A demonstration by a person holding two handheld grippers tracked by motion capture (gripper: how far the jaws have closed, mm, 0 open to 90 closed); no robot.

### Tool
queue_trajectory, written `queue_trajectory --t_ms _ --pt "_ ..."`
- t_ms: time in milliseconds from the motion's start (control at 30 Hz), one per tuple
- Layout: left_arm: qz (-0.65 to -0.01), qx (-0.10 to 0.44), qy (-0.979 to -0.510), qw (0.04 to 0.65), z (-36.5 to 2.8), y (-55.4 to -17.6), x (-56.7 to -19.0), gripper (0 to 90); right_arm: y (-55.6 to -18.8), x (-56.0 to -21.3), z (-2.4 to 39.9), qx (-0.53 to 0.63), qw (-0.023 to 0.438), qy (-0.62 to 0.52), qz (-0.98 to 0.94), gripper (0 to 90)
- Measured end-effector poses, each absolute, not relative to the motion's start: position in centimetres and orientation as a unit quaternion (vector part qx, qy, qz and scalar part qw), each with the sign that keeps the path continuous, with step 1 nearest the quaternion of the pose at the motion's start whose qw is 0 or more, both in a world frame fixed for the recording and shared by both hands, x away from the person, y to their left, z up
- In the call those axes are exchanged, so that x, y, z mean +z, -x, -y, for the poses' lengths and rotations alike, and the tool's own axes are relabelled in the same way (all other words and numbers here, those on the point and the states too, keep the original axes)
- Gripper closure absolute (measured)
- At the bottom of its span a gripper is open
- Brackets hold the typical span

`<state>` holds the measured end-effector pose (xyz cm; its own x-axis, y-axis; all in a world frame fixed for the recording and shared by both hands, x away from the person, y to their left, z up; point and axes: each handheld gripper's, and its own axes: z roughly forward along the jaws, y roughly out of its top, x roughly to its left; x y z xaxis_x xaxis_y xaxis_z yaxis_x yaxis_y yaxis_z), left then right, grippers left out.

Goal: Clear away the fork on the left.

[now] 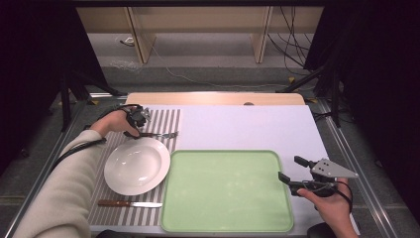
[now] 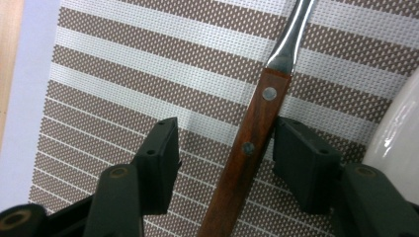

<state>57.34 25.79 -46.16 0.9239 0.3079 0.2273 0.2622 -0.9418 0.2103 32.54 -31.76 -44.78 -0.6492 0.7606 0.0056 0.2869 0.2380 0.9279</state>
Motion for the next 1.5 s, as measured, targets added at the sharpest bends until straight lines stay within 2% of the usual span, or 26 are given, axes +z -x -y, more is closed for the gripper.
queue_trajectory --t_ms 367,567,1133,1500 --pt "-0.121 0.103 -0.985 0.074 -25.3 -57.4 -46.0 62.5 -32.6 -44.8 31.8 0.508 0.230 -0.347 -0.754 17.6" --pt "-0.110 0.094 -0.987 0.067 -25.1 -57.4 -46.0 67.2 -32.6 -44.8 31.8 0.508 0.229 -0.347 -0.754 17.5" --pt "-0.087 0.085 -0.991 0.051 -24.6 -57.4 -46.0 75.2 -32.6 -44.8 31.7 0.509 0.228 -0.346 -0.754 17.5" --pt "-0.094 0.081 -0.991 0.055 -24.7 -57.3 -46.0 76.3 -32.6 -44.8 31.7 0.509 0.228 -0.346 -0.754 17.5"
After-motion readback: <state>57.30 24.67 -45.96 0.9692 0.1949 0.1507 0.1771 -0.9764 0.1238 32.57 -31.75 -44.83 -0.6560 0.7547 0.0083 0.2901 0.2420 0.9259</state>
